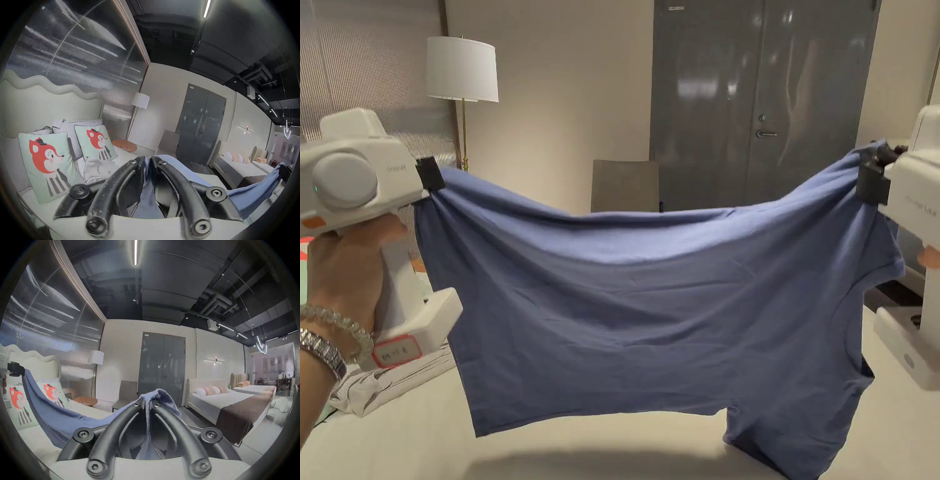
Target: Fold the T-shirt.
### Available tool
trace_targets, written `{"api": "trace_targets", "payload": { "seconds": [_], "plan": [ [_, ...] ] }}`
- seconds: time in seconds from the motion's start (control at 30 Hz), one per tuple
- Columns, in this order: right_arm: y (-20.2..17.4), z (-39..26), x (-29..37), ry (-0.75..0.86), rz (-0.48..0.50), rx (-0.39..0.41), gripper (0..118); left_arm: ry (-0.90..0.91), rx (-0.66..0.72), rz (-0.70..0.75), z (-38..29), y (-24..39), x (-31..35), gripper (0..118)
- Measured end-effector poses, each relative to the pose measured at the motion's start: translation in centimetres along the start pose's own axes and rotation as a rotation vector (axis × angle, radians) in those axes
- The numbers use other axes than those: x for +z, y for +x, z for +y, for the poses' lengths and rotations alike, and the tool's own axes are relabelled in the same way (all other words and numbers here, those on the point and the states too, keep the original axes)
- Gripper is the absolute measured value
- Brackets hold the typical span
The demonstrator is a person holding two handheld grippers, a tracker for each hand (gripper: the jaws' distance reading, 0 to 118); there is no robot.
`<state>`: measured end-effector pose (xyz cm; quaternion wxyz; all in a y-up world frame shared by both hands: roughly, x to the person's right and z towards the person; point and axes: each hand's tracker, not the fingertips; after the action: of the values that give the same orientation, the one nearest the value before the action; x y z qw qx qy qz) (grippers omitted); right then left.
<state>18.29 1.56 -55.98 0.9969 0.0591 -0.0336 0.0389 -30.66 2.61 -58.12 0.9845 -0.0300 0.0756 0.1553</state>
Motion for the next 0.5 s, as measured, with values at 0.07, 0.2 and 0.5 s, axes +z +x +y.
{"api": "trace_targets", "payload": {
  "seconds": [0.07, 0.2, 0.5],
  "plan": [
    [0.0, -1.4, 2.2, -0.038, 0.009, 0.029, 5, -0.022, -0.003, -0.001, -1.5, -0.9, 1.9, 7],
    [0.1, -5.3, 7.4, -0.124, 0.022, -0.001, 5, -0.111, -0.013, -0.001, -5.2, -2.8, 6.3, 7],
    [1.0, -15.4, 22.1, -0.39, 0.092, -0.025, 5, -0.334, -0.122, 0.009, -16.0, -8.4, 19.5, 7]
  ]
}}
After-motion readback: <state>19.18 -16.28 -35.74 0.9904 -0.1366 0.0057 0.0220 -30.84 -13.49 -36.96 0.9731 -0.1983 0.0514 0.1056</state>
